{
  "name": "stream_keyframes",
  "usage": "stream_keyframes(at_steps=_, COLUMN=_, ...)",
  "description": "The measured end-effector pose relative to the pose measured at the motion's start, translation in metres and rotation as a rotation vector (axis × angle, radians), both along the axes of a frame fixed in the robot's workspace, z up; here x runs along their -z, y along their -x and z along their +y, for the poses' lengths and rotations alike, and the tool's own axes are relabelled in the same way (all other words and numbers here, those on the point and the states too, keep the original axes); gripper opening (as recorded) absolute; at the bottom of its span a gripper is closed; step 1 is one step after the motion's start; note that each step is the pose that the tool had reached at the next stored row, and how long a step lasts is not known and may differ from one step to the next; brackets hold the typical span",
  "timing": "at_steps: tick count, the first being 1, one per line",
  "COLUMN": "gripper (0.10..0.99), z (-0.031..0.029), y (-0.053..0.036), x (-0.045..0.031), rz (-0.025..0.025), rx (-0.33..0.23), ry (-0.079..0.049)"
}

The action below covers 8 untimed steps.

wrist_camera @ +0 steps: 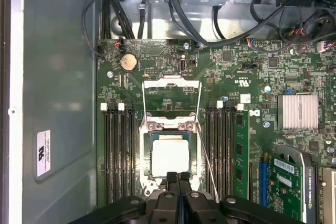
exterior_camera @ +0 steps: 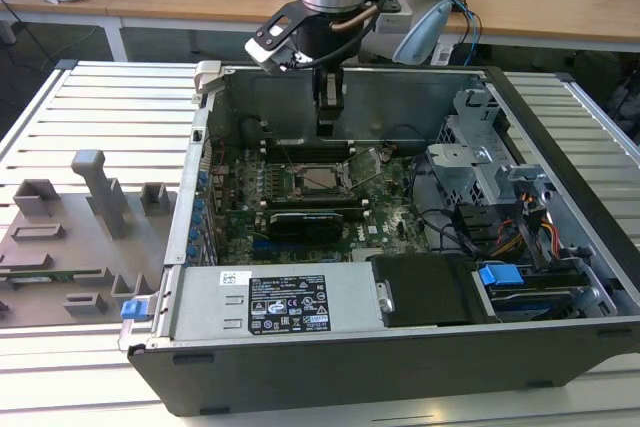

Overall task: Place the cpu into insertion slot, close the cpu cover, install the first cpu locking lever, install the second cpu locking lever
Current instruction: 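Place the cpu into insertion slot, then close the cpu cover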

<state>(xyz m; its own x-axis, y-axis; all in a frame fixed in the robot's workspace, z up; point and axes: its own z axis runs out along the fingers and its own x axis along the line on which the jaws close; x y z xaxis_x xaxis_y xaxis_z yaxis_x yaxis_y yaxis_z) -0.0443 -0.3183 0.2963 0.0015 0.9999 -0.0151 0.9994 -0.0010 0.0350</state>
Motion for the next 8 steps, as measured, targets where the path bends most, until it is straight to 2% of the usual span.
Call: stream_keyframes(at_steps=8, gripper=0.106, z=0.0000, y=0.0000, x=-0.0001, rz=0.0000, rx=0.000, ry=-0.002)
